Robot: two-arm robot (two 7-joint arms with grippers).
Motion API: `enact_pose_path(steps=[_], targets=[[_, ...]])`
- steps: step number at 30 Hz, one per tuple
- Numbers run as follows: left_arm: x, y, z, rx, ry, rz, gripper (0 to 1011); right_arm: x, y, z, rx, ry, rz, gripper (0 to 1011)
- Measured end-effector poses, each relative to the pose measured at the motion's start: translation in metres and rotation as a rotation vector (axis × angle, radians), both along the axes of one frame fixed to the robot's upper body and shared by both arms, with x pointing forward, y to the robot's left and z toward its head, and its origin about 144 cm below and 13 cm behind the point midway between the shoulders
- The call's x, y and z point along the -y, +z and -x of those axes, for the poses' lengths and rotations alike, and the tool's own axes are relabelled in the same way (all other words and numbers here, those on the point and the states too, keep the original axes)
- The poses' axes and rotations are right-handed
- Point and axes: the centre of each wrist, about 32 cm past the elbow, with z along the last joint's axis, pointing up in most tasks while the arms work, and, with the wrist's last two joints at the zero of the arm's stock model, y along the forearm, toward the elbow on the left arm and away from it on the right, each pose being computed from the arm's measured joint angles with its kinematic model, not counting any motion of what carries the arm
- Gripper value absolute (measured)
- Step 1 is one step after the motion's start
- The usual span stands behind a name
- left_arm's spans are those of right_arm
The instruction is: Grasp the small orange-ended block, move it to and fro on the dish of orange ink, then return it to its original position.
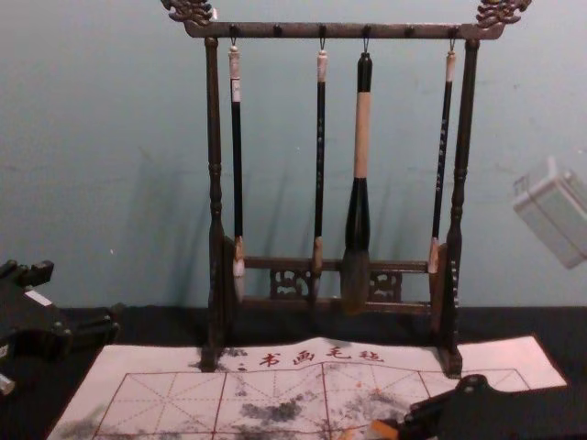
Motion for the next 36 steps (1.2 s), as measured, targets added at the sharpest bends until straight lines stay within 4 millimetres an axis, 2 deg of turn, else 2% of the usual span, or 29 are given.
enact_pose_path(steps=[19, 36], targets=[[0.0, 0.0, 0.0, 0.0, 0.0, 0.0, 1001, -0.014, -0.001, -0.007, 0.01, 0.021, 0.011, 105], [0.0, 0.0, 0.0, 0.0, 0.0, 0.0, 1001, -0.015, -0.001, -0.019, 0.02, -0.02, 0.026, 105]])
